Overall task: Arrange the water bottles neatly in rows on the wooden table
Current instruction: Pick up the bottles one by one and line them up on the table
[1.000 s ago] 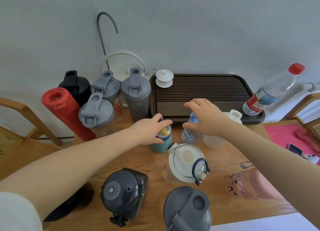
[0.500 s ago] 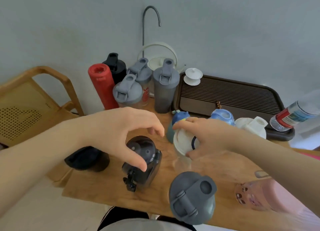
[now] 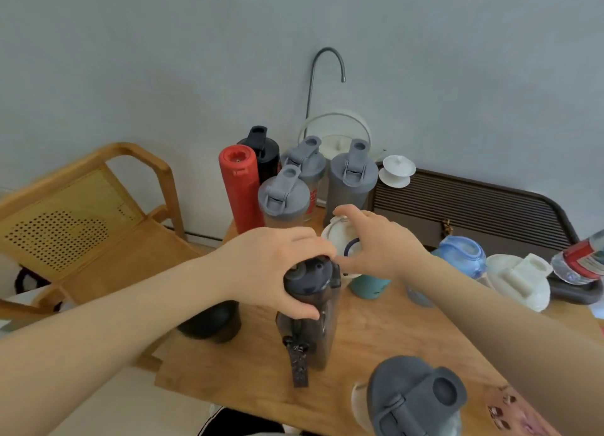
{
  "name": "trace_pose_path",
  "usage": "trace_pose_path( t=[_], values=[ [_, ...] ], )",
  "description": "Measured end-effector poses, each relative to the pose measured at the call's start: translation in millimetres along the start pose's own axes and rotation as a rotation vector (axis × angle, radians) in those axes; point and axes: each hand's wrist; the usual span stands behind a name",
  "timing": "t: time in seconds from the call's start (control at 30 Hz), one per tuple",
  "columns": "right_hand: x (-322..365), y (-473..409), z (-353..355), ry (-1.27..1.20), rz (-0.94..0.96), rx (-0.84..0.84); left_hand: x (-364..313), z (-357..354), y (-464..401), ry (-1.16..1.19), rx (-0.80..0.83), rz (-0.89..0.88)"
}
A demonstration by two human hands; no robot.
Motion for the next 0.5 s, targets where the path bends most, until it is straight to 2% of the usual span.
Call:
trace_pose_path(
  t=[0.07, 0.2, 0.33, 0.37, 0.43, 0.5],
  values=[
    [1, -10, 3, -0.02, -0.045, 0.015, 13, 10, 0, -0.076, -0.111, -0.16],
    [5, -25, 7, -0.088, -0.097, 0.029, 35, 41, -1, -0.1, -0.25, -0.175],
    [15, -30, 6, -0.029, -0.13, 0.023, 57, 57, -2, -0.132, -0.285, -0.138],
    [18, -28, 4, 0.054, -0.112, -0.045, 62, 58, -2, -0.153, -0.277, -0.117],
    [23, -25, -1, 0.217, -0.003, -0.293, 73, 58, -1, -0.204, -0.268, -0.086],
    [23, -21, -9, 0.275, 0.118, -0.453, 84, 57, 0, -0.223, -0.248, -0.042]
  ],
)
Point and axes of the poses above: each hand's wrist, its own y-axis away from the middle knuckle, its own z-axis out of the back of the hand, x = y × z, and after that the axes turned 13 degrees about y, right-handed
